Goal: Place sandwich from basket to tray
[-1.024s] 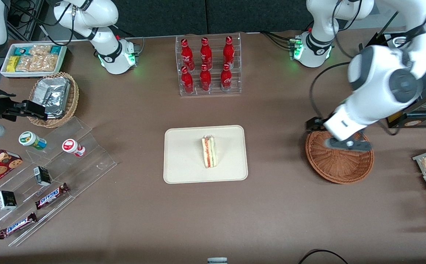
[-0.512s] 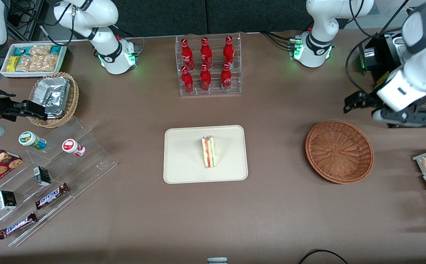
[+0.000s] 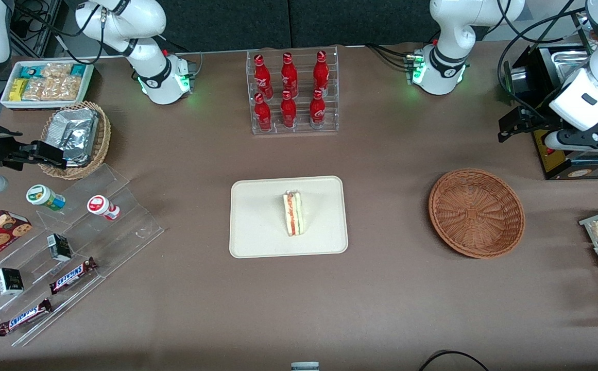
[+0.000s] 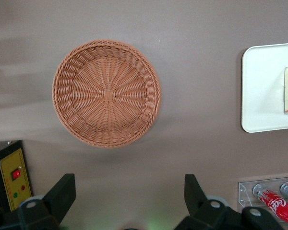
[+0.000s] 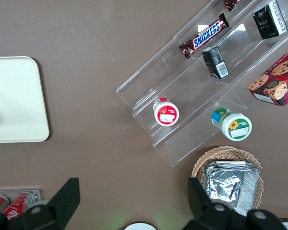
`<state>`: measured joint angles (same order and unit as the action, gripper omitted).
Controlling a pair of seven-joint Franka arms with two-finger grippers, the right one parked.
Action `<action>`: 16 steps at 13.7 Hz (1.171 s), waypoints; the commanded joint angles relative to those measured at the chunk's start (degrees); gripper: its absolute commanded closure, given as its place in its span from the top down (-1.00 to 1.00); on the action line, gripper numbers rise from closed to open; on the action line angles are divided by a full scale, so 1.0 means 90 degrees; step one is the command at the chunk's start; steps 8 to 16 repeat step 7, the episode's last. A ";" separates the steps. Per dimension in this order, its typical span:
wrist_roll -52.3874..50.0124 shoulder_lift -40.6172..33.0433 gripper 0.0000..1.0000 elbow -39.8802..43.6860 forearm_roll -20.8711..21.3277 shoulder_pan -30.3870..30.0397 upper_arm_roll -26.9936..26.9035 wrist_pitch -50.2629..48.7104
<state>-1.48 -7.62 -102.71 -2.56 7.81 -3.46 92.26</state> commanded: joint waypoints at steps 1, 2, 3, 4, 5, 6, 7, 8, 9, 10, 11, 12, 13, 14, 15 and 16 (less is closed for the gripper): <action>-0.0139 0.0192 1.00 0.0366 0.0138 0.0021 0.0033 -0.0271; -0.0129 0.0250 1.00 0.0483 0.0138 0.0021 0.0033 -0.0358; -0.0119 0.0309 1.00 0.0581 0.0138 0.0021 0.0033 -0.0475; -0.0119 0.0319 1.00 0.0659 0.0138 0.0030 0.0033 -0.0563; -0.0119 0.0329 1.00 0.0670 0.0138 0.0040 0.0043 -0.0583; -0.0119 0.0329 1.00 0.0679 0.0138 0.0030 0.0043 -0.0574; -0.0119 0.0329 1.00 0.0689 0.0138 0.0030 0.0043 -0.0574; -0.0119 0.0329 1.00 0.0689 0.0138 0.0030 0.0043 -0.0574; -0.0119 0.0329 1.00 0.0689 0.0138 0.0030 0.0043 -0.0574; -0.0119 0.0329 1.00 0.0689 0.0138 0.0030 0.0043 -0.0574; -0.0119 0.0329 1.00 0.0689 0.0138 0.0030 0.0043 -0.0574; -0.0119 0.0329 1.00 0.0689 0.0138 0.0030 0.0043 -0.0574; -0.0119 0.0329 1.00 0.0689 0.0138 0.0030 0.0043 -0.0574; -0.0119 0.0329 1.00 0.0689 0.0138 0.0030 0.0043 -0.0574; -0.0119 0.0329 1.00 0.0689 0.0138 0.0030 0.0043 -0.0574; -0.0119 0.0329 1.00 0.0689 0.0138 0.0030 0.0043 -0.0574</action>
